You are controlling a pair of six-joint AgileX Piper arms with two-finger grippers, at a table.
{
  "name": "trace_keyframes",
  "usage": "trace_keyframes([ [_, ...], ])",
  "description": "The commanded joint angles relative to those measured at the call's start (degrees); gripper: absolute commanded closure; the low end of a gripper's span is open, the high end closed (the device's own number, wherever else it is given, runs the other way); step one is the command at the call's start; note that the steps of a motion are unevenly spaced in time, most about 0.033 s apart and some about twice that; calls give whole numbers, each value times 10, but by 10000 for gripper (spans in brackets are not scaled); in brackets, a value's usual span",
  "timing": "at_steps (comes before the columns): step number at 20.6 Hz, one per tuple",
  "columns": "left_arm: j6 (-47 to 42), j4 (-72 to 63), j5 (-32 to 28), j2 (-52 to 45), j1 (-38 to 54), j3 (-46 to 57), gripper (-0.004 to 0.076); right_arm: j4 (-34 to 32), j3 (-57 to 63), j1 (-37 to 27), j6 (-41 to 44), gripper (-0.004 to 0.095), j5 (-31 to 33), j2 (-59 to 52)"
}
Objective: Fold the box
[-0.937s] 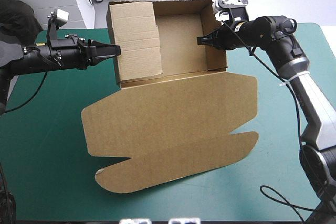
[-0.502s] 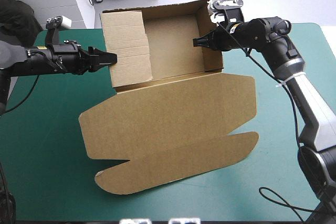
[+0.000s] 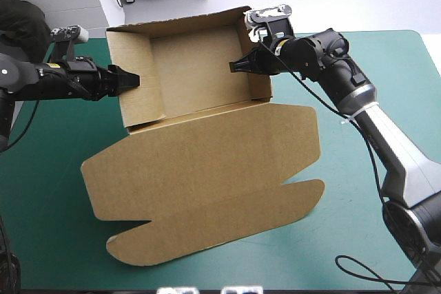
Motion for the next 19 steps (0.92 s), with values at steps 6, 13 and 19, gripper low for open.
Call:
trace_keyframes([
  [6,-43,83,-49,-18,-4,-15,302,44,-18,7,-6,919,-19,-30],
  [13,-76,96,-57,-18,-4,-15,674,41,-18,22,-1,919,-5,-30],
  [19,-150,195,-47,-18,-6,-15,731,11,-18,46,18,919,6,-20],
])
